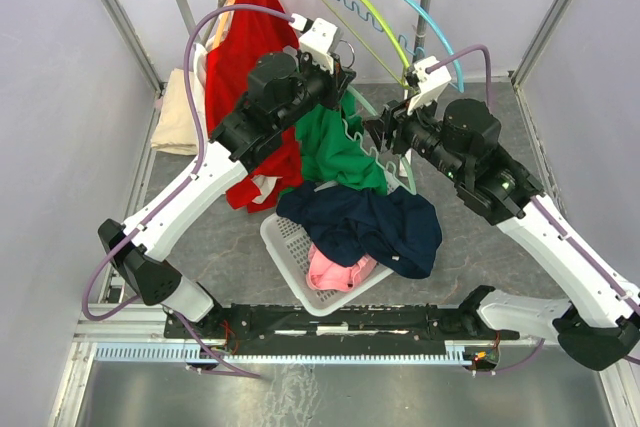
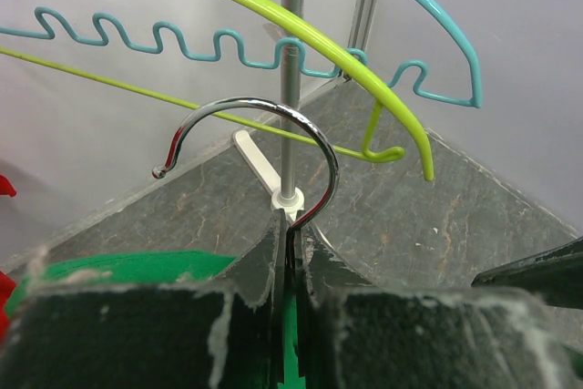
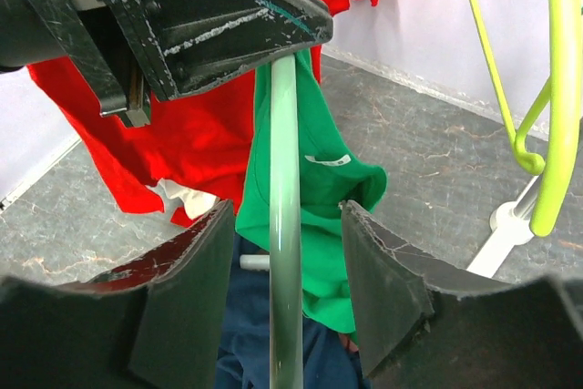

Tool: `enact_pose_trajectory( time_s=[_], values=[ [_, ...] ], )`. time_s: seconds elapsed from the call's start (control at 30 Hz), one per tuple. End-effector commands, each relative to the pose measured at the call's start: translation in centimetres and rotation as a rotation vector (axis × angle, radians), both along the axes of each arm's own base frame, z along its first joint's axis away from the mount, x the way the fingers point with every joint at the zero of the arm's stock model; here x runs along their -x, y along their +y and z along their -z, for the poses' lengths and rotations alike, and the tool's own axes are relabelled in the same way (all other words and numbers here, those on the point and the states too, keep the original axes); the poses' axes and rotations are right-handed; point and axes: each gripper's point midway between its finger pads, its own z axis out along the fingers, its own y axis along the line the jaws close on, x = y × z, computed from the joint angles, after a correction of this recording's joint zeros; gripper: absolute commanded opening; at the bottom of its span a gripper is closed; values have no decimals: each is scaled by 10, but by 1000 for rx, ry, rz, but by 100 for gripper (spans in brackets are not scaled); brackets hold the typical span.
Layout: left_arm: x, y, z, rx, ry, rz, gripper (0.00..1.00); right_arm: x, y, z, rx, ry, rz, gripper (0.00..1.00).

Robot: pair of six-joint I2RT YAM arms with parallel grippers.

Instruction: Remove the t-shirt from the hanger

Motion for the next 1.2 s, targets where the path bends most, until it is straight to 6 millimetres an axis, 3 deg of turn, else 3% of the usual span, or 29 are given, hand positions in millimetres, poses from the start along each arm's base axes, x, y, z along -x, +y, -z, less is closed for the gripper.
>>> enact_pose_trajectory(
  time_s=[0.0, 0.27, 0.63, 0.83, 0.9, 1.03, 1.17],
  values=[
    [11, 8, -60, 137, -91, -6, 3, 2, 1, -15, -35, -21, -7, 56],
    [11, 7, -58, 135, -87, -5, 3, 0, 0, -13, -33, -19, 2, 42],
    [16, 1, -62, 145, -89, 14, 3, -3, 2, -8, -20, -9, 5, 41],
    [15, 0, -57, 133, -82, 9, 3, -2, -3, -13, -42, -32, 24, 11],
    [13, 1, -55, 123, -78, -1, 12, -1, -7, -18, -56, -49, 35, 5],
    [12, 6, -56, 113, -83, -27, 48, -1, -14, -24, -61, -67, 66, 2],
    [16, 10, -64, 131, -102, -26, 63, 0, -21, -29, -69, -90, 91, 2]
  ],
)
